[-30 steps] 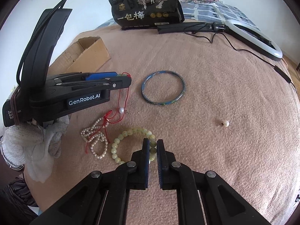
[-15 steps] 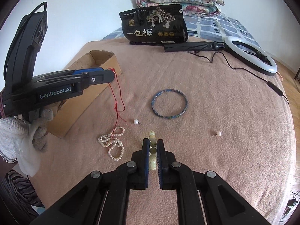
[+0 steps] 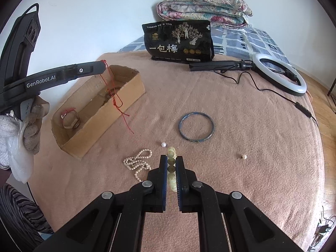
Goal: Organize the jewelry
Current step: 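Carry jade pendant in left gripper and bracelet in right gripper over box, then open left gripper to drop pendant into box while right gripper releases bracelet, then lift both open grippers away from the box, then move left gripper to white pearl strand while right gripper moves to dark blue bangle, then close left gripper on pearl strand while right gripper closes on bangle rim, then carry pearl strand in left gripper and bangle in right gripper over box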
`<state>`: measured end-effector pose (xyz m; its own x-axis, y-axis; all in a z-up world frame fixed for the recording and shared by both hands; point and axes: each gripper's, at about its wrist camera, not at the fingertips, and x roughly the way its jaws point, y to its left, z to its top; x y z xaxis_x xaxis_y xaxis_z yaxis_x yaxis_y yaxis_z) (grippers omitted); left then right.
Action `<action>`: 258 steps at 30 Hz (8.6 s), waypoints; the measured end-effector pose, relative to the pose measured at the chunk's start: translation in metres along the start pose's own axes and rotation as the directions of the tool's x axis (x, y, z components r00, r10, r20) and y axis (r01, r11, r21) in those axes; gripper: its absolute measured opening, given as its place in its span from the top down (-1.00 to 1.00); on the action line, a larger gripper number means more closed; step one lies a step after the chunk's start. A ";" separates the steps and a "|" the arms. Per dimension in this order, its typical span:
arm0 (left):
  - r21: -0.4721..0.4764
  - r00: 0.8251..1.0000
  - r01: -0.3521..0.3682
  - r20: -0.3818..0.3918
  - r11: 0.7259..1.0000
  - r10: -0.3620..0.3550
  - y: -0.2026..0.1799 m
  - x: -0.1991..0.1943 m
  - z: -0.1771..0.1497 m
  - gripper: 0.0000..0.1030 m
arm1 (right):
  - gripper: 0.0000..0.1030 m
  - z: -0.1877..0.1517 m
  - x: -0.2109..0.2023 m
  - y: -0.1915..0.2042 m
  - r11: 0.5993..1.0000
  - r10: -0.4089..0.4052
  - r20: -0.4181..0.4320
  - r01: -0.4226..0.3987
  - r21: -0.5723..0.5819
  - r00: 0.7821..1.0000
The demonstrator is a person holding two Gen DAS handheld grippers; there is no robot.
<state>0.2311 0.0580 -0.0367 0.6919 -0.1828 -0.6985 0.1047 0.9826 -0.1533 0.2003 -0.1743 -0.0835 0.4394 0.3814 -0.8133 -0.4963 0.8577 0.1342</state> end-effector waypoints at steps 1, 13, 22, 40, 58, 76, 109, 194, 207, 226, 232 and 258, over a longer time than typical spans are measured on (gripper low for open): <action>-0.006 1.000 -0.006 0.002 1.000 0.006 0.005 -0.002 0.001 0.40 | 0.90 0.001 -0.002 0.003 1.000 0.004 0.004 -0.004 -0.002 1.000; -0.063 0.994 -0.097 0.038 0.993 0.099 0.068 -0.025 0.004 0.41 | 0.90 0.026 -0.012 0.066 0.994 0.094 0.042 -0.091 -0.064 0.995; -0.108 0.991 -0.123 0.042 0.987 0.128 0.104 -0.030 0.001 0.41 | 0.90 0.052 -0.004 0.120 0.979 0.170 0.061 -0.162 -0.121 0.984; -0.164 0.990 -0.138 -0.032 0.977 0.134 0.142 -0.007 -0.016 0.41 | 0.90 0.063 0.056 0.182 0.961 0.232 -0.008 -0.230 -0.150 0.973; -0.147 0.983 -0.171 -0.084 0.974 0.160 0.142 0.008 -0.023 0.34 | 0.39 0.055 0.077 0.191 0.965 0.209 -0.033 -0.211 -0.155 0.977; -0.135 0.978 -0.206 -0.070 0.969 0.198 0.137 0.000 -0.021 -0.04 | -0.55 0.054 0.058 0.178 0.980 0.138 0.044 -0.130 -0.151 0.989; -0.052 0.995 -0.100 0.002 0.994 0.100 0.042 -0.043 -0.014 -0.30 | -0.83 0.036 -0.007 0.040 0.997 -0.083 0.086 0.082 0.010 0.993; 0.148 0.940 0.144 -0.331 0.979 -0.088 -0.063 0.080 -0.118 0.83 | -0.44 0.059 0.135 -0.050 0.986 -0.143 -0.223 0.158 0.054 0.964; 0.112 0.950 0.174 -0.280 0.978 -0.137 -0.065 0.053 -0.099 0.86 | -0.44 0.055 0.104 -0.058 0.987 -0.113 -0.160 0.129 0.094 0.981; 0.066 0.979 0.164 -0.132 0.984 -0.154 -0.041 -0.008 -0.056 0.86 | -0.44 0.054 0.043 -0.044 0.991 -0.081 -0.067 0.088 0.098 0.994; 0.039 0.987 0.139 -0.084 0.989 -0.136 -0.020 -0.029 -0.047 0.86 | -0.44 0.059 0.028 -0.022 0.996 -0.061 -0.035 0.063 0.064 0.998; -0.144 0.992 -0.124 -0.016 0.982 0.123 0.135 -0.055 -0.045 0.86 | -0.44 0.101 0.039 0.108 0.987 0.069 0.004 -0.068 -0.146 0.998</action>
<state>0.1755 0.1988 -0.0505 0.6883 -0.0605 -0.7229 -0.0863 0.9826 -0.1644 0.2393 -0.0319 -0.0435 0.4071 0.4414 -0.7996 -0.6292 0.7701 0.1048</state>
